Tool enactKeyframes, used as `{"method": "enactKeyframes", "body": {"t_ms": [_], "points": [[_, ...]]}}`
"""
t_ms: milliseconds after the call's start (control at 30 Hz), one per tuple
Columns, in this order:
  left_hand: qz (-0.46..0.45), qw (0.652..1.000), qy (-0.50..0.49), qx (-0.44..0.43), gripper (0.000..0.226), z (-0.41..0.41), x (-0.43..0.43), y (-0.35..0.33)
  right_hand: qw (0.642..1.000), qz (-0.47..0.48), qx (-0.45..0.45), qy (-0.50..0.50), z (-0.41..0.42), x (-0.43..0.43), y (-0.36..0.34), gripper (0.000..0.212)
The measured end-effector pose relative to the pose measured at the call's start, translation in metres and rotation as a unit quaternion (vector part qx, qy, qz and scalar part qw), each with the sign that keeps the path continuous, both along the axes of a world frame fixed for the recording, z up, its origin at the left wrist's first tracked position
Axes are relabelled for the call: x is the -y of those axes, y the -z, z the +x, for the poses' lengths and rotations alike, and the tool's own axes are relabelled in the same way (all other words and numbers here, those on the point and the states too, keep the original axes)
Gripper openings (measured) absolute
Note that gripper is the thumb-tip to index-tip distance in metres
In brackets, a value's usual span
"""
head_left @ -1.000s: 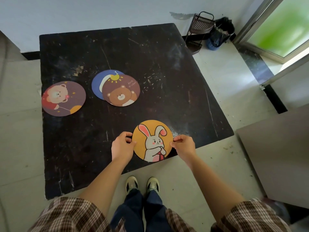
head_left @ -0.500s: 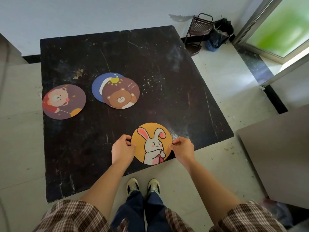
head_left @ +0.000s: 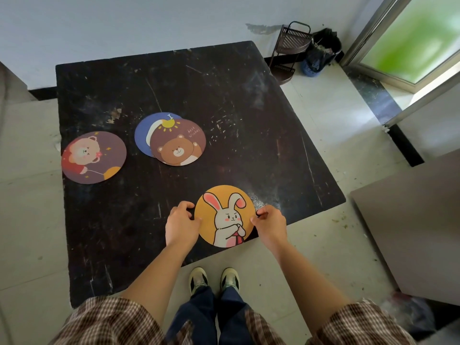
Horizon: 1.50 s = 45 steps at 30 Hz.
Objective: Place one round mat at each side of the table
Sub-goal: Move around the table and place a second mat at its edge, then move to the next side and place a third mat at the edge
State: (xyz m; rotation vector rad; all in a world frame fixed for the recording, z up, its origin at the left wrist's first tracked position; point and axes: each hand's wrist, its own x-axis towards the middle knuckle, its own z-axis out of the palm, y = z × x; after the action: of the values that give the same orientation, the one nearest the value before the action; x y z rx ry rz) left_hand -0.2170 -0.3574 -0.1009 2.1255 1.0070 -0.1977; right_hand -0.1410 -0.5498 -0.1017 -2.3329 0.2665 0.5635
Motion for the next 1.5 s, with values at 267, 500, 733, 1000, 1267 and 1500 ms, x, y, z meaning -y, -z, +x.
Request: {"method": "enactKeyframes", "body": {"t_ms": [267,500,733,1000,1267,1500], "points": [[0.001,0.999,0.039,-0.004,0.033,0.029,0.018,-0.018,0.999,0.022,-0.011,-0.023,0.012,0.011,-0.013,0.023],[-0.005,0.998,0.064,0.015,0.029,0.077,0.074,-0.023,0.998,0.015,0.011,-0.061,0.060,0.055,-0.027,0.022],[0.005,0.999,0.024,0.042,0.031,0.142,0.162,-0.026,0.985,-0.035,0.028,-0.168,0.134,0.128,-0.034,0.016],[0.032,0.997,-0.048,0.044,0.031,0.207,0.258,-0.028,0.952,-0.061,0.032,-0.299,0.216,0.202,-0.037,0.031],[0.057,0.992,-0.109,0.035,0.035,0.275,0.260,-0.030,0.919,-0.078,0.072,-0.380,0.299,0.190,-0.031,0.040],[0.053,0.981,-0.185,0.024,0.037,0.333,0.231,-0.023,0.868,-0.114,0.115,-0.470,0.366,0.139,-0.025,0.041]]}}
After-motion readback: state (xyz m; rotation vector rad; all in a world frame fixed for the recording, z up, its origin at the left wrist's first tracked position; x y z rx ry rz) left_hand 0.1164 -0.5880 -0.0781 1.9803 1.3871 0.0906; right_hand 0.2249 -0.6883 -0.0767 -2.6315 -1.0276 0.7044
